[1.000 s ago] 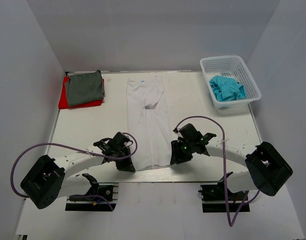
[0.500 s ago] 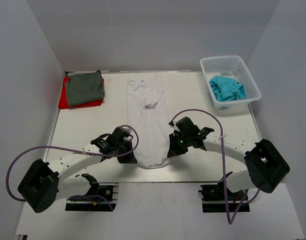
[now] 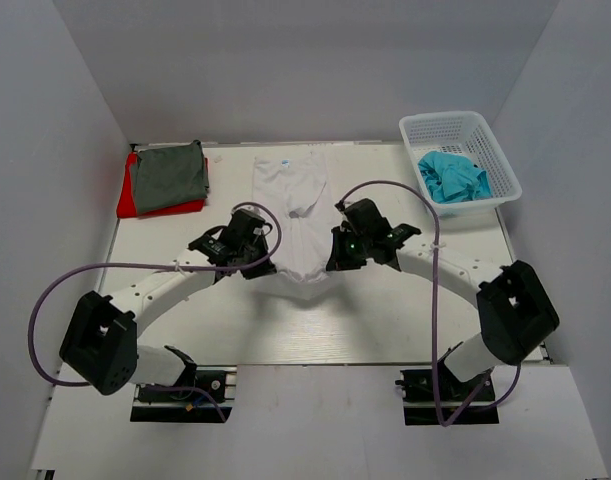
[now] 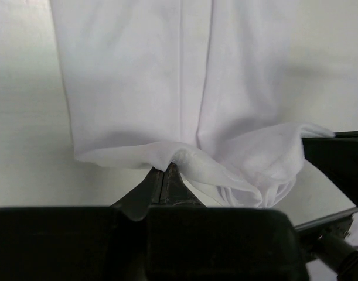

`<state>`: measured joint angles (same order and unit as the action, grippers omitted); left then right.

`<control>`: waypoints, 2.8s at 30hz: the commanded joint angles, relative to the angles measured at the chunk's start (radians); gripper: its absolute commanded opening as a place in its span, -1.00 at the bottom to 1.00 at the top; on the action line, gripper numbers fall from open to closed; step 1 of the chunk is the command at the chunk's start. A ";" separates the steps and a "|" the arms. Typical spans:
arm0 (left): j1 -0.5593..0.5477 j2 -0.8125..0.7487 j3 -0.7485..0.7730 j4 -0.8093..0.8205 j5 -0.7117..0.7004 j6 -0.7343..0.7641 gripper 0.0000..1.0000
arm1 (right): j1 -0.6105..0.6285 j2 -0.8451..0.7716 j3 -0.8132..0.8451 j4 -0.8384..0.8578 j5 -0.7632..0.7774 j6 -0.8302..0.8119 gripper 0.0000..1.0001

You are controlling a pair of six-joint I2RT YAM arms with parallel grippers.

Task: Fold and stack the t-shirts
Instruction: Fold the folded rectangular tshirt in 1/3 of the way, then grab one side of the 2/3 rectangular tshirt with both arms

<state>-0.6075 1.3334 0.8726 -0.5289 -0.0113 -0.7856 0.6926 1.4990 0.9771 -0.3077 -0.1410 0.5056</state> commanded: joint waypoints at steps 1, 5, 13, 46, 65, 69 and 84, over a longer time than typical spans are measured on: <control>0.029 0.007 0.090 0.056 -0.046 0.026 -1.00 | -0.044 0.062 0.116 0.027 0.040 -0.006 -1.00; 0.080 0.058 0.127 0.124 -0.026 0.068 -1.00 | -0.084 0.125 0.213 0.047 0.011 -0.025 -1.00; 0.161 0.200 0.307 0.115 -0.102 0.131 -1.00 | -0.175 0.296 0.408 0.039 -0.103 -0.047 -1.00; 0.344 0.469 0.570 -0.014 0.010 0.227 0.99 | -0.219 0.368 0.539 0.058 -0.043 -0.219 0.81; 0.301 0.216 -0.058 0.217 0.185 0.132 0.39 | -0.188 0.233 0.057 0.165 -0.106 -0.042 0.81; 0.301 0.273 -0.030 0.205 0.154 0.132 0.08 | -0.183 0.273 0.077 0.179 -0.101 -0.019 0.81; 0.301 0.418 0.078 0.147 0.165 0.157 -1.00 | -0.186 0.340 0.061 0.242 -0.095 0.099 -1.00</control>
<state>-0.3035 1.7298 0.9531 -0.3439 0.1799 -0.6552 0.5056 1.8523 1.0485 -0.0933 -0.2401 0.5819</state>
